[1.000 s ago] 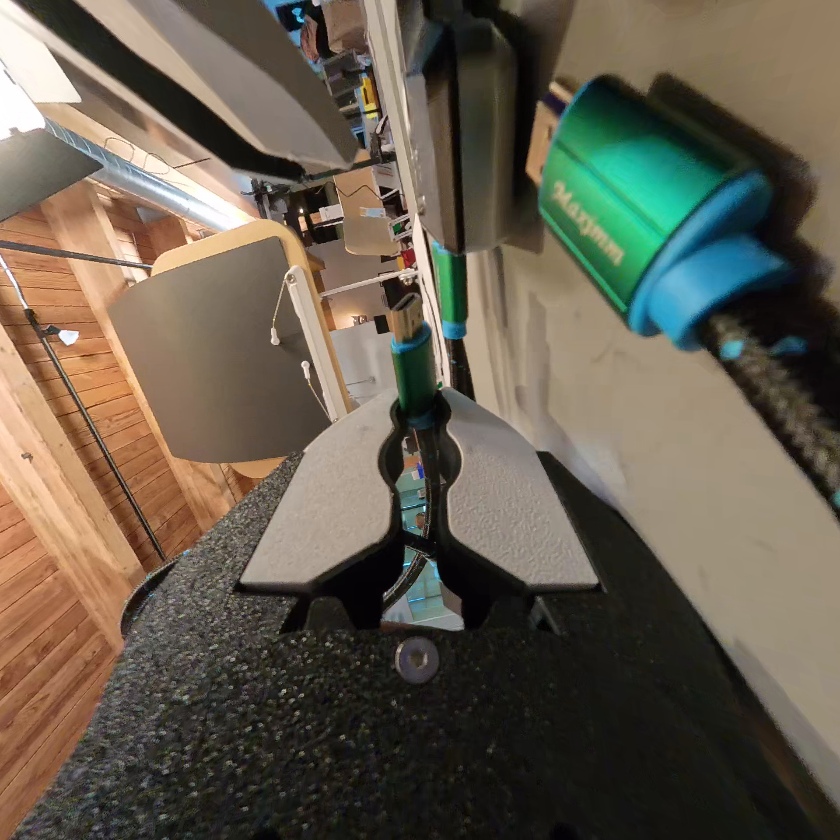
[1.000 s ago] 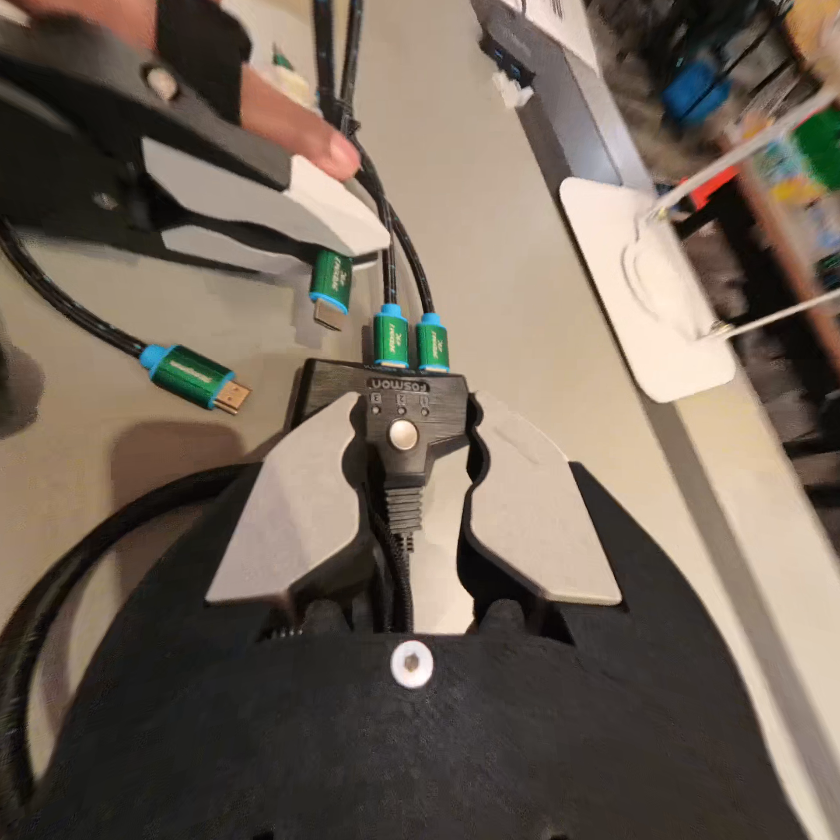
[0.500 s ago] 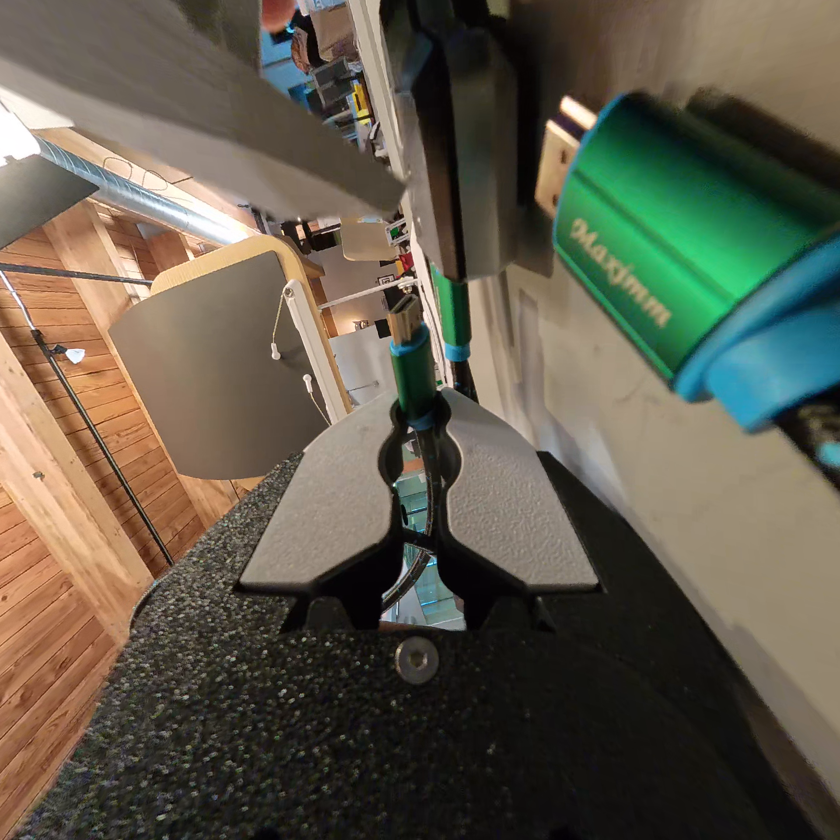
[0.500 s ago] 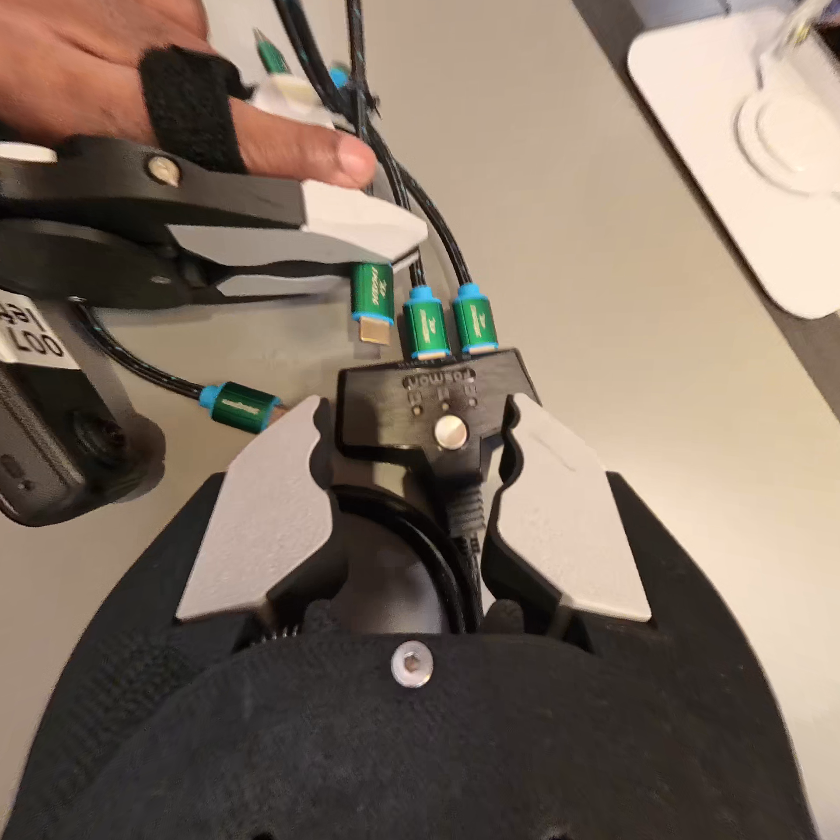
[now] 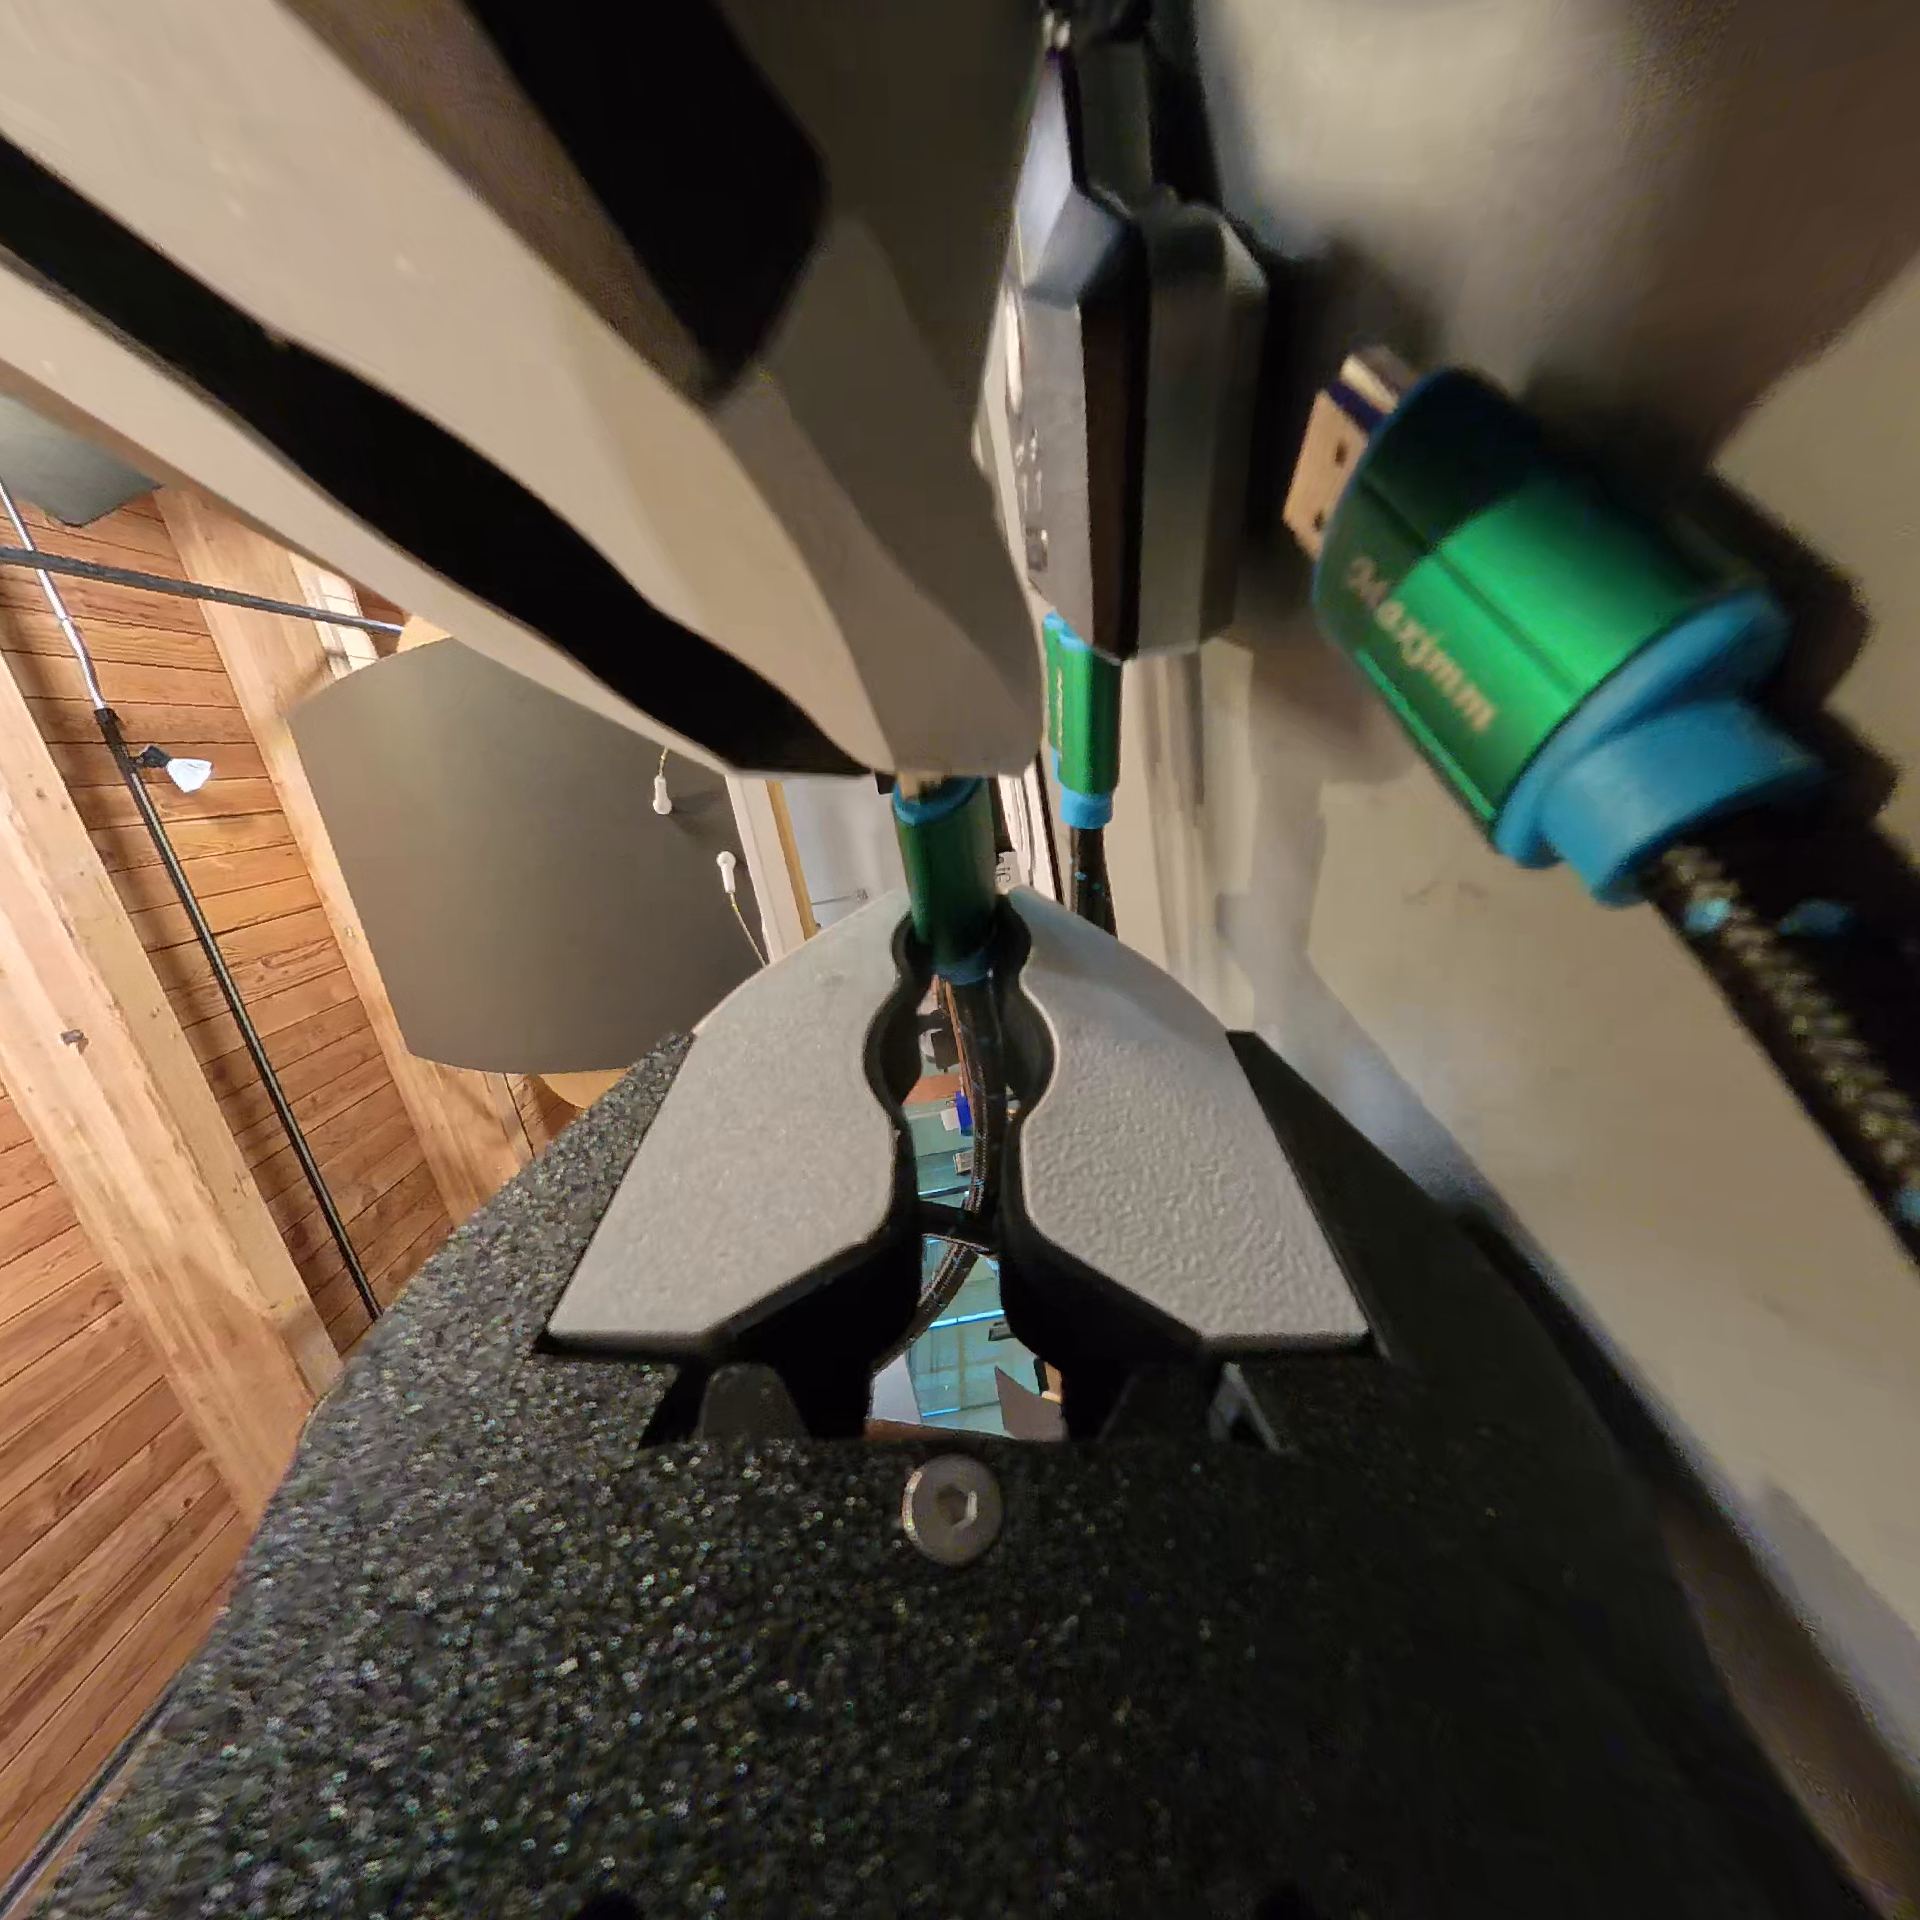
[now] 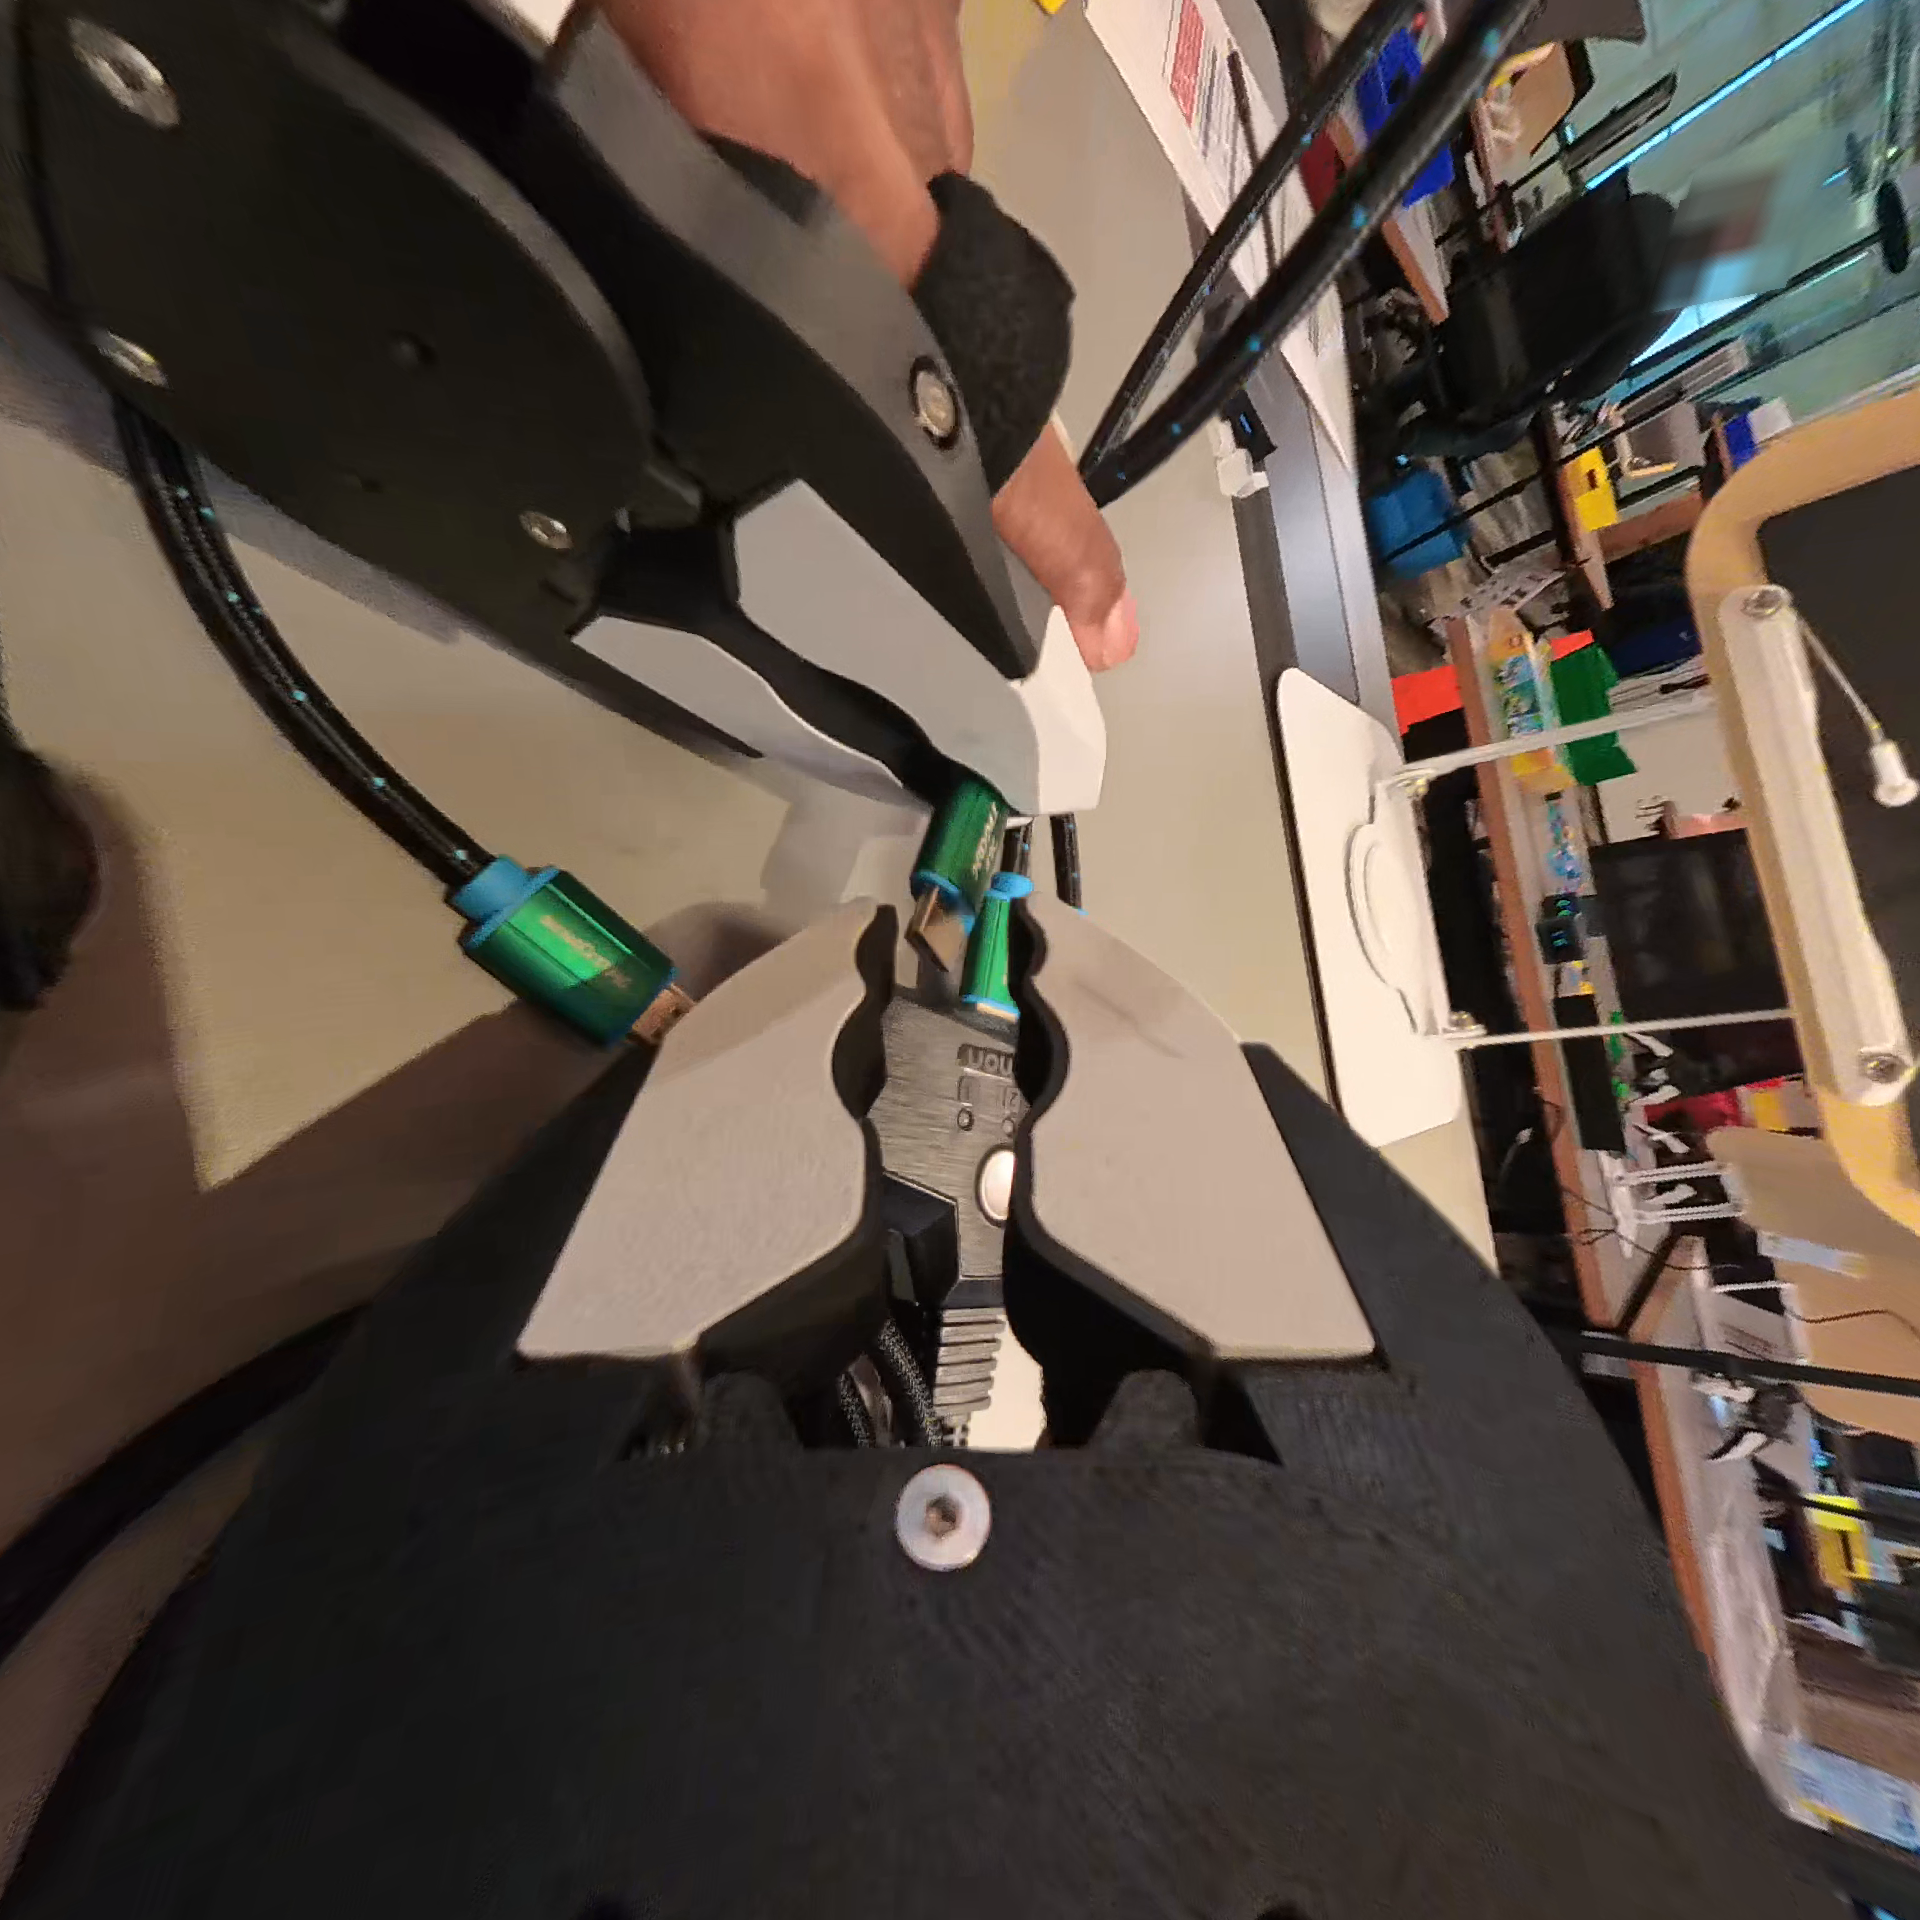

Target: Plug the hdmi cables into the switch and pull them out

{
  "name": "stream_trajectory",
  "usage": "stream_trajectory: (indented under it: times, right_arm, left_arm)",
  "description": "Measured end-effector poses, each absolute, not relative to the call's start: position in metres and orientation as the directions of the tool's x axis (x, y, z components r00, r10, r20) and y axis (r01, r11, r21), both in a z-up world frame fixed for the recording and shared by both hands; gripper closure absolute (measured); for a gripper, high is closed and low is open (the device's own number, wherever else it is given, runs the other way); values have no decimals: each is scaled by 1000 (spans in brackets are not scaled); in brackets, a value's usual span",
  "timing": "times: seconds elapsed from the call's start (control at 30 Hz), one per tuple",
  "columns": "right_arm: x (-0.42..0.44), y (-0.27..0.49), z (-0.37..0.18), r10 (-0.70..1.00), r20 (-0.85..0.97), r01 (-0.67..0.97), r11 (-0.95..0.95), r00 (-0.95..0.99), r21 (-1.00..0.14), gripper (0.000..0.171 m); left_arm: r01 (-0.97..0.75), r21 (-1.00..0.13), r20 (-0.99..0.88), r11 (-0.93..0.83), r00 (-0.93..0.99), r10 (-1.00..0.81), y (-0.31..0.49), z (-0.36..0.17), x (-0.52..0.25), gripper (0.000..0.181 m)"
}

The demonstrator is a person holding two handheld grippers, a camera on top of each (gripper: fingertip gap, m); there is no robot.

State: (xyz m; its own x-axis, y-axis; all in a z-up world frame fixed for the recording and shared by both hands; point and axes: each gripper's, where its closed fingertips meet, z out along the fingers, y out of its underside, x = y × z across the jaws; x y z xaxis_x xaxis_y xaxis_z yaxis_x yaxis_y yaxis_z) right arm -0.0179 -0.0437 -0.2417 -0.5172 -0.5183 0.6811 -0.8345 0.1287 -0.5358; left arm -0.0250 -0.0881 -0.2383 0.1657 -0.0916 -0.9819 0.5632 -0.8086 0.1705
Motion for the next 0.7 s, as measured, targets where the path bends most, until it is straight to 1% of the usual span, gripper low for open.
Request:
stream_trajectory:
  times: [0.07, 0.2, 0.3, 0.4, 0.6, 0.7]
  right_arm:
    - [-17, -44, -245, -515, 703, -854, 123, -491, -506, 157]
    - [-18, -47, -246, -471, 782, -903, 84, -409, -422, 159]
    - [-19, -49, -244, -432, 822, -922, 66, -372, -382, 161]
    - [-18, -49, -242, -423, 827, -919, 40, -371, -392, 161]
    - [-15, -48, -243, -422, 836, -924, 8, -350, -383, 161]
    - [-16, -46, -245, -450, 806, -909, 28, -384, -417, 159]
  left_arm:
    - [560, 163, -983, -812, 160, -87, -85, -238, -26, 171]
    - [566, 141, -986, -812, 156, -62, -86, -240, -24, 170]
    - [520, 93, -990, -849, 142, -21, -80, -239, -23, 166]
    - [502, 88, -990, -860, 142, -18, -77, -238, -21, 163]
    - [471, 101, -987, -876, 155, -31, -72, -240, -23, 168]
    - [464, 89, -987, -882, 159, -16, -70, -241, -24, 169]
